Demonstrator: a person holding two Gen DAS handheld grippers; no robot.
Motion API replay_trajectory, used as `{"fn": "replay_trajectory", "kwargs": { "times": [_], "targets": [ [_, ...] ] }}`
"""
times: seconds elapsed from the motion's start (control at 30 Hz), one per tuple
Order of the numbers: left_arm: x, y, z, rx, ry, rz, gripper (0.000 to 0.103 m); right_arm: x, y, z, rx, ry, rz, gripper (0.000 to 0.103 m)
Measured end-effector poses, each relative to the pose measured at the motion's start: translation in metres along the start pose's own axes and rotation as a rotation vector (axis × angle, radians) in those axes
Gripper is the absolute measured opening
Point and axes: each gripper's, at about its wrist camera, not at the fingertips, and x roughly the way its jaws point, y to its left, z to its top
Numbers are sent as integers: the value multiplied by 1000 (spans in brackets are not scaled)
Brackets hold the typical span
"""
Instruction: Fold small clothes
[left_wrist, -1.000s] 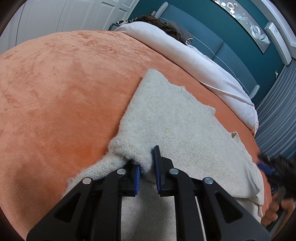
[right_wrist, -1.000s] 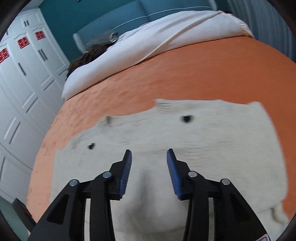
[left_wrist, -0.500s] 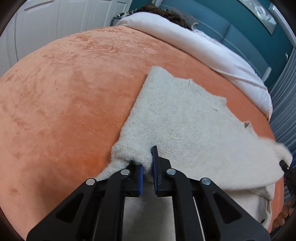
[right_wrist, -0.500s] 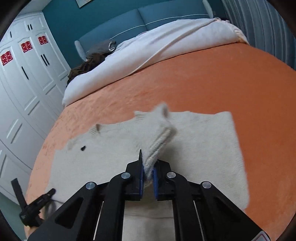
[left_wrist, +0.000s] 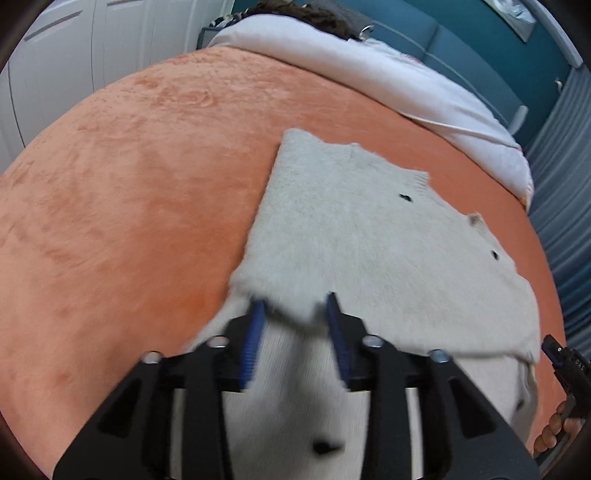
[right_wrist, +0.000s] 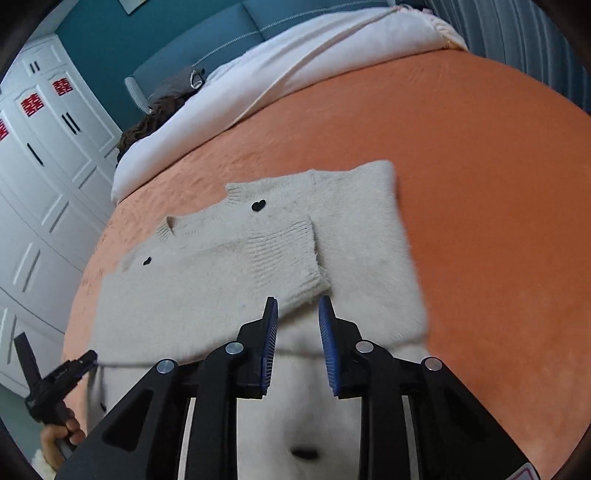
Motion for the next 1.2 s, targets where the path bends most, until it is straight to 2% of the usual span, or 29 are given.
{"fn": "replay_trajectory", "kwargs": {
  "times": [0.03, 0.07, 0.1, 0.2, 0.27, 0.37, 0.43, 0.5, 0.57, 0.63, 0.67, 0.73, 0.77, 0.8, 0.87, 1.0, 1.1, 1.2],
  "targets": [
    [-18, 6, -11, 8, -9, -7, 54, -20, -8, -13, -12, -15, -14, 39],
    [-34, 12, -23, 11, -9, -7, 66, -46, -19, -34, -13, -20, -27, 51],
    [-48, 18, -36, 14, -4, -4, 70, -66, -41, -51, -8, -14, -30, 55],
    [-87, 39, -87, -2, 50, 12, 80, -118, -77, -121, 30, 59, -67, 59],
    [-108, 53, -124, -45, 92, 16, 81, -141, -95, -167, 62, 116, -106, 61],
    [-124, 68, -167, -131, 130, -23, 87, -158, -111, -215, 135, 175, -66, 62],
    [-134, 65, -182, -144, 104, -24, 90, -159, -112, -229, 181, 176, -25, 65],
    [-137, 55, -187, -148, 102, -59, 95, -157, -108, -231, 189, 162, 41, 72],
    [-132, 45, -187, -159, 127, -108, 95, -144, -97, -224, 197, 160, 96, 72],
    [-124, 37, -183, -146, 138, -107, 95, -128, -89, -217, 217, 169, 111, 72],
    [-120, 34, -179, -138, 145, -97, 94, -124, -85, -214, 227, 161, 105, 72],
    [-117, 31, -173, -138, 156, -103, 67, -121, -81, -207, 240, 150, 109, 54],
    [-115, 30, -170, -135, 175, -114, 39, -118, -79, -202, 245, 165, 105, 25],
    [-114, 31, -165, -143, 201, -111, 14, -115, -77, -199, 248, 182, 94, 11],
    [-122, 36, -161, -166, 209, -143, 9, -126, -73, -191, 221, 154, 92, 9],
    [-159, 36, -155, -102, 170, -123, 7, -171, -60, -179, 92, 88, 43, 7],
    [-184, 43, -163, -88, 169, -152, 7, -199, -63, -186, 38, 98, 23, 6],
    [-214, 48, -188, -46, 201, -165, 7, -228, -68, -207, -14, 128, 20, 6]
  ]
}}
